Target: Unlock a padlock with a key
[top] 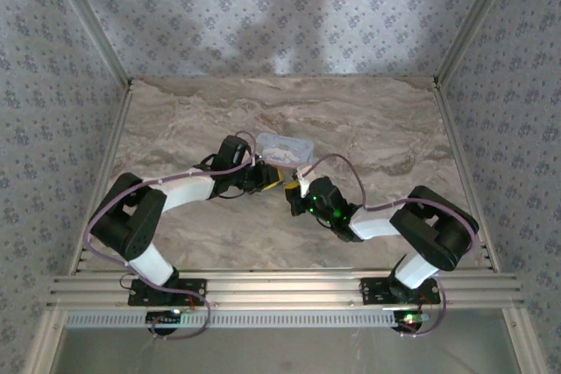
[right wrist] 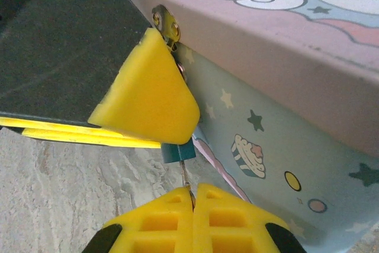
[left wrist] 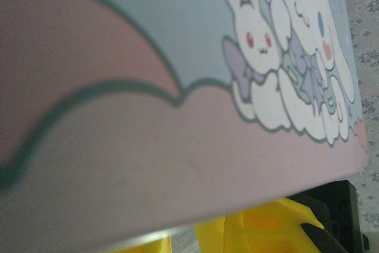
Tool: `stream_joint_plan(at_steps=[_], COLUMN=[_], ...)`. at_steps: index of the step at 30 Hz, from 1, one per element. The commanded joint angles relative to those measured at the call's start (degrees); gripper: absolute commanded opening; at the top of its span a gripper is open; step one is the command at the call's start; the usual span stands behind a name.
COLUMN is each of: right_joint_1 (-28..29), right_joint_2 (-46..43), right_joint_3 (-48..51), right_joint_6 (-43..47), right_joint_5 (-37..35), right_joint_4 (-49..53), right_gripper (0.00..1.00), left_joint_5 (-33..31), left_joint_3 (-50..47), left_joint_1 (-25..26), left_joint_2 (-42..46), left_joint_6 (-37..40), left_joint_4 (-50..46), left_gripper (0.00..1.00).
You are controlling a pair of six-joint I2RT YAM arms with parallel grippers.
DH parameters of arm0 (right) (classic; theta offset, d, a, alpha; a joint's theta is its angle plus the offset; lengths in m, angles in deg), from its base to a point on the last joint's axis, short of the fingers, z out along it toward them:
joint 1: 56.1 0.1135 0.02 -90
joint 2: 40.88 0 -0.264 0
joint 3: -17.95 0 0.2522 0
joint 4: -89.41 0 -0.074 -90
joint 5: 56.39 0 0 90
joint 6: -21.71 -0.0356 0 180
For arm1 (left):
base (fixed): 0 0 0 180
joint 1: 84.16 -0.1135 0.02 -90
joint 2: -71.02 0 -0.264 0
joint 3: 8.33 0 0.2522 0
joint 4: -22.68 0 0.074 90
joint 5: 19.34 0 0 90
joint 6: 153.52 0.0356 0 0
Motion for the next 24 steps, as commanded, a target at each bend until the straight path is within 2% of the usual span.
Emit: stream_joint_plan(at_steps=[1,12,24], right_joint_1=[-0.15,-0.03,-0.35], right_joint_2=[0.88,2.09,3.25], right_joint_3=[-1.52,-1.04,-0.85], right_joint_6=[0.06,0.49,3.19], right_joint_5=[0.67,-2.12,-1.95], right_joint_4=[-2.24,-6.48,-11.35], right_gripper=[0.00,0.00,0.00], left_joint_5=[0.97,1.65,2.37], left_joint_3=[1.72,1.96,1.74], left_joint_1=[0.43,0.78,1.63], left_joint_2=[1.14,1.75,3.42], left_joint_6=[-0.65,-2.00,-2.99], left_joint_4=[0.66,0.40,-0.62], left_gripper=[0.17,0.17,0.17])
